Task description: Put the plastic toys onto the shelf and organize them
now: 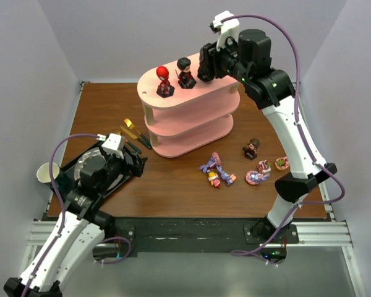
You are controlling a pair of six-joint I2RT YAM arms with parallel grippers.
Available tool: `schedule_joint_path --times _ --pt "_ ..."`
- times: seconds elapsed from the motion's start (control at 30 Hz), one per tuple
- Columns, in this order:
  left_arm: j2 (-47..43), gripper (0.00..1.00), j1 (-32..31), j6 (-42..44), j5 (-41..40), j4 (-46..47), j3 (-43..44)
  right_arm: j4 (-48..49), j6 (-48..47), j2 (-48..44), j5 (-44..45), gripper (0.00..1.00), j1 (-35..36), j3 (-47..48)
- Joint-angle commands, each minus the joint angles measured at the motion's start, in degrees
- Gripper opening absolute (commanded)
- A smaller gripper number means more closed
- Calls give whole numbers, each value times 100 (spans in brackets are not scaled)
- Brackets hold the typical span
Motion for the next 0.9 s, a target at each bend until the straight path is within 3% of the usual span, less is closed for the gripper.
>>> schedule_joint_path --times 0.0,0.47,0.57,0.7,0.87 --pt "38 100 -24 146 109 291 102 45 -156 65 -128 35 -103 288" --pt "82 100 -24 155 180 317 94 -95 -288 425 -181 39 -156 482" --pt "82 100 -24 155 189 326 94 -78 -297 417 -181 47 -156 420" --pt "82 100 -24 155 189 326 94 -43 -253 408 -181 68 -148 385" --pt "73 100 -24 155 189 317 94 27 -191 346 -172 81 -156 271"
